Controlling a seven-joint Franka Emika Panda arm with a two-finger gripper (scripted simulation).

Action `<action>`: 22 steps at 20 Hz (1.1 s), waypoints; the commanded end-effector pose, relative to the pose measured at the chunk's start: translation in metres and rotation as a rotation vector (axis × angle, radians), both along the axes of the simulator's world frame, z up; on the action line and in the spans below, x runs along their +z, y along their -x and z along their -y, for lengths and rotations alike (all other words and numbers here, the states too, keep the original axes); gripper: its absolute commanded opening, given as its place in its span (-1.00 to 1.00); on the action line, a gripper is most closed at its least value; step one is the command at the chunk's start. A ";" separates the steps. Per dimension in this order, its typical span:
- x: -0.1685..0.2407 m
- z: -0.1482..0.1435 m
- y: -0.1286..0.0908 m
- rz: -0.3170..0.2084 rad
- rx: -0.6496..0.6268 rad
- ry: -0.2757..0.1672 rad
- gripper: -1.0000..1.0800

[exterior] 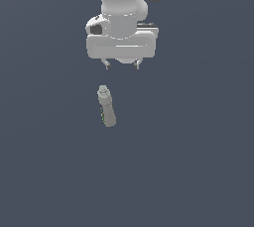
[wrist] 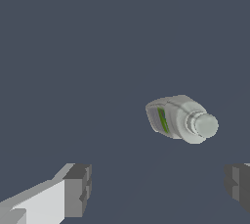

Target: Pick up the object and move it to a goal position.

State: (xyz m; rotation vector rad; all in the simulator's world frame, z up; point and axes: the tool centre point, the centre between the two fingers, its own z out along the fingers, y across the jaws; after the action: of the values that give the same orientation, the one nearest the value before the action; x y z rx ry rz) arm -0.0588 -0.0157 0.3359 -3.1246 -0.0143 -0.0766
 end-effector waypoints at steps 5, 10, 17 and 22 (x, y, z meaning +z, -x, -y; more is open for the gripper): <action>0.000 -0.001 0.000 0.000 -0.001 0.000 0.92; -0.003 0.004 -0.001 -0.002 0.018 0.001 0.92; -0.014 0.020 -0.006 -0.011 0.082 0.007 0.92; -0.026 0.038 -0.010 -0.021 0.154 0.013 0.92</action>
State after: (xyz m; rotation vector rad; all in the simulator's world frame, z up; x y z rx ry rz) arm -0.0498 -0.0479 0.3140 -3.1256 -0.2200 -0.0478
